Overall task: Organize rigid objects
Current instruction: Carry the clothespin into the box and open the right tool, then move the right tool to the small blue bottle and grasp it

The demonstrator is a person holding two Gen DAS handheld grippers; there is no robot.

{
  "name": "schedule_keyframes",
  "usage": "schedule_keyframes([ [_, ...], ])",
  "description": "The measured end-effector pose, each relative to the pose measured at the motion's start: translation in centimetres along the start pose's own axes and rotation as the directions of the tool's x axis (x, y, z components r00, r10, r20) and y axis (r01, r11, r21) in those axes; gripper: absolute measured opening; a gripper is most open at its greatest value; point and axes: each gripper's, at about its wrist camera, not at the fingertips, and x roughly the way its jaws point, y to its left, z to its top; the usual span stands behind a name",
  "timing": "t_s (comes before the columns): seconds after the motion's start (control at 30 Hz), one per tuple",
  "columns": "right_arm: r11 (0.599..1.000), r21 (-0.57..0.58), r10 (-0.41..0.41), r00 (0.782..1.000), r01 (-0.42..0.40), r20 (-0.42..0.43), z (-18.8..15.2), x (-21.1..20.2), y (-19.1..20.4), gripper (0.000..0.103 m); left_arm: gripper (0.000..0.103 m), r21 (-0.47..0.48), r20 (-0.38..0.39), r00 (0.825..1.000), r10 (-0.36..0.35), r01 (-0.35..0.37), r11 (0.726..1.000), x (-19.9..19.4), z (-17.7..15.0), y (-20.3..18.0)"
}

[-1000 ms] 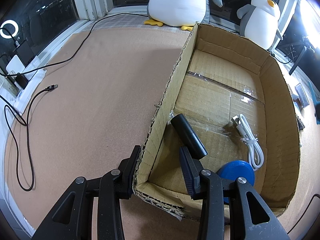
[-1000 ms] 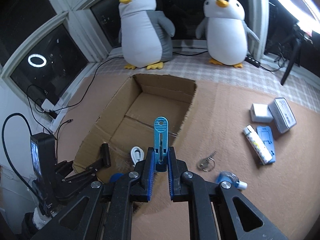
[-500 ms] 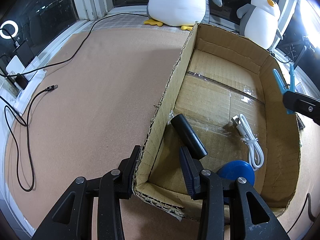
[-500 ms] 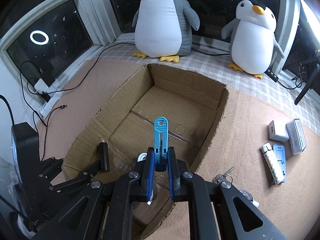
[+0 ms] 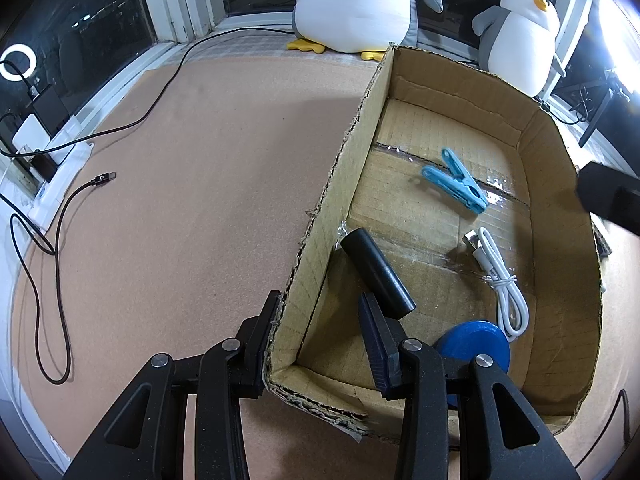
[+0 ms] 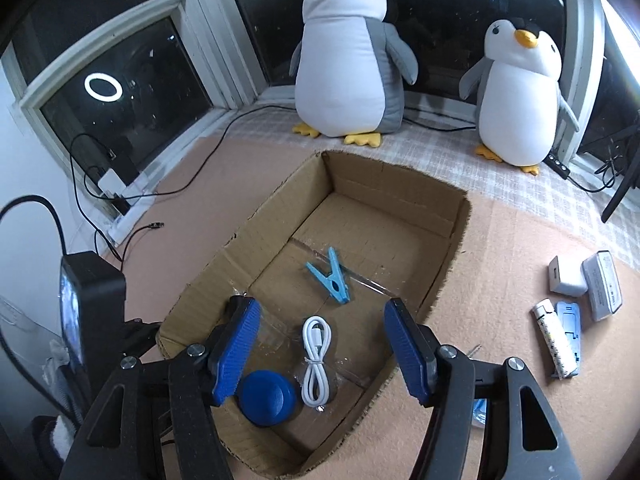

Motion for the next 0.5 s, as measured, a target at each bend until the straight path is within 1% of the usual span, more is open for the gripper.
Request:
schedule_keyframes([
  [0.2,0.999,0.045,-0.021,0.999,0.020,0.026,-1.0,-2.4,-2.0,0.061,0.042,-0.002,0.000,1.000,-0.002,0.002,1.000,0.0,0.0,0.1],
  [0.33,0.991,0.125,-0.049,0.998,0.043,0.045,-2.9,-4.8,-5.1,0.061,0.042,-0.004,0.001,1.000,-0.006,0.006,1.000,0.0,0.0,0.2],
  [0.43,0.977,0.196,-0.096,0.995,0.087,0.034,-4.3,-5.7,-7.7,0.062,0.042,-0.005,0.001,1.000,-0.004,0.004,1.000,0.0,0.0,0.2],
  [0.5,0.967,0.222,-0.128,0.992,0.124,0.005,-5.3,-5.5,-9.2,0.062,0.042,-0.004,0.003,1.000,-0.002,0.002,1.000,0.0,-0.1,0.1],
])
